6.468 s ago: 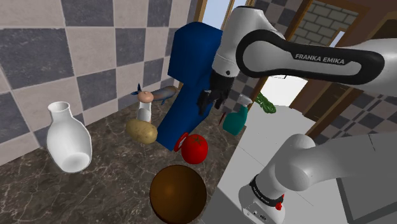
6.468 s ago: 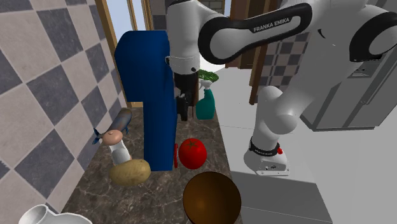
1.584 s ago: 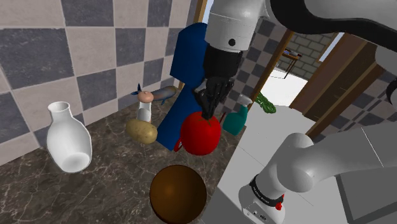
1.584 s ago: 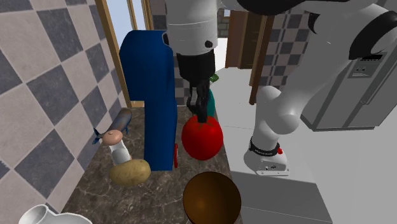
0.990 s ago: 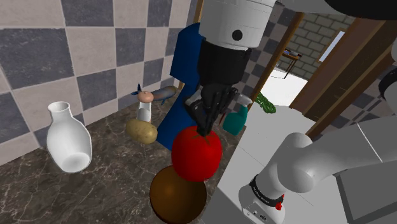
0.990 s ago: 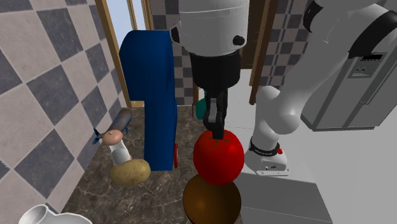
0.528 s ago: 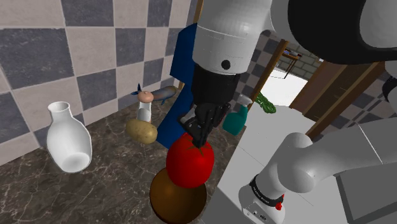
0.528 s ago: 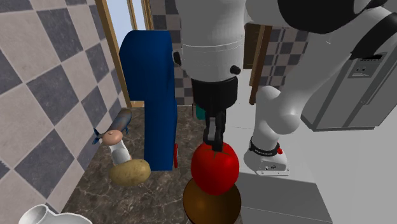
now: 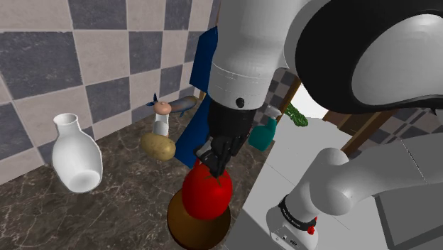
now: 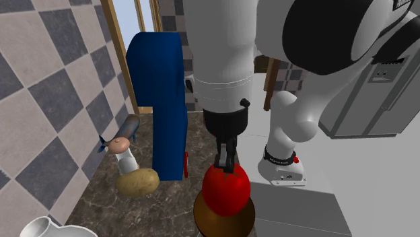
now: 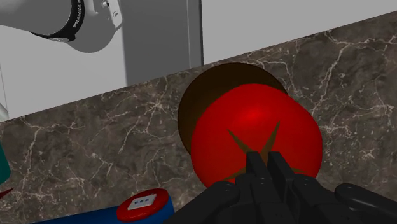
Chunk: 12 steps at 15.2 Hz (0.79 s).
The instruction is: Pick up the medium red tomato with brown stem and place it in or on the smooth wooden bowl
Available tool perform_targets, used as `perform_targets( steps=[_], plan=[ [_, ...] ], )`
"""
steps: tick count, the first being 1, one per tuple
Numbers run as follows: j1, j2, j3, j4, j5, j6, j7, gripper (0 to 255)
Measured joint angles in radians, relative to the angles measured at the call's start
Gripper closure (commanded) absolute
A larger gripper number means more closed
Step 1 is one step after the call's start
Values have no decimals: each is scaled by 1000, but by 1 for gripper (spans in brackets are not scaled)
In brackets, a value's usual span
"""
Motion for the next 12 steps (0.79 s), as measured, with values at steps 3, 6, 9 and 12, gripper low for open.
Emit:
perform_targets(
  steps=[3, 6, 9, 12],
  plan=[
    [3, -4, 9, -42, 8, 38, -4, 255],
    [5, -5, 17, -80, 13, 76, -9, 255],
    [6, 1, 31, -118, 20, 120, -12, 255],
    [9, -1, 37, -141, 25, 141, -13, 255]
  ],
)
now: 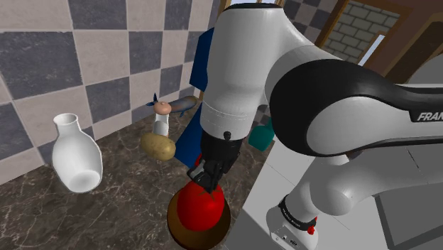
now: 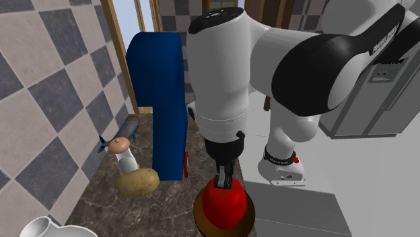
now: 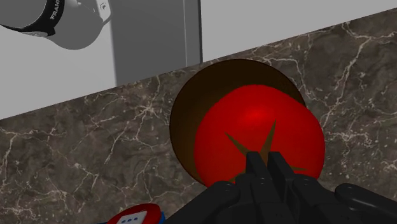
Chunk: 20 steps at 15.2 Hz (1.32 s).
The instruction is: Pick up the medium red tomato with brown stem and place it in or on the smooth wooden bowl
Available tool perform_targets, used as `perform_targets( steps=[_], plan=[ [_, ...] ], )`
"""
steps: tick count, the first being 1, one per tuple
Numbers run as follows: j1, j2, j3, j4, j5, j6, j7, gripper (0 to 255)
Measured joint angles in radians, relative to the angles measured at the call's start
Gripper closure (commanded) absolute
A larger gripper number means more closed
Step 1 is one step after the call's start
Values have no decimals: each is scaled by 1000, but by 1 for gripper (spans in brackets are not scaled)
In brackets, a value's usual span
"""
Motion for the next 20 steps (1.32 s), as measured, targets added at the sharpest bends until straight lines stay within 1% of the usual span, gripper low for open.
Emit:
perform_targets(
  steps=[5, 6, 12, 14, 16, 17, 20],
  plan=[
    [0, 0, 1, -2, 0, 3, 0, 255],
    [0, 0, 1, -2, 0, 3, 0, 0],
    [0, 0, 1, -2, 0, 3, 0, 0],
    [-7, 7, -10, 41, -11, -35, 2, 0],
    [-11, 8, -25, 100, -22, -92, 6, 0],
    [-13, 12, -27, 118, -25, -106, 9, 0],
    [-14, 14, -28, 128, -27, -115, 10, 0]
  ],
)
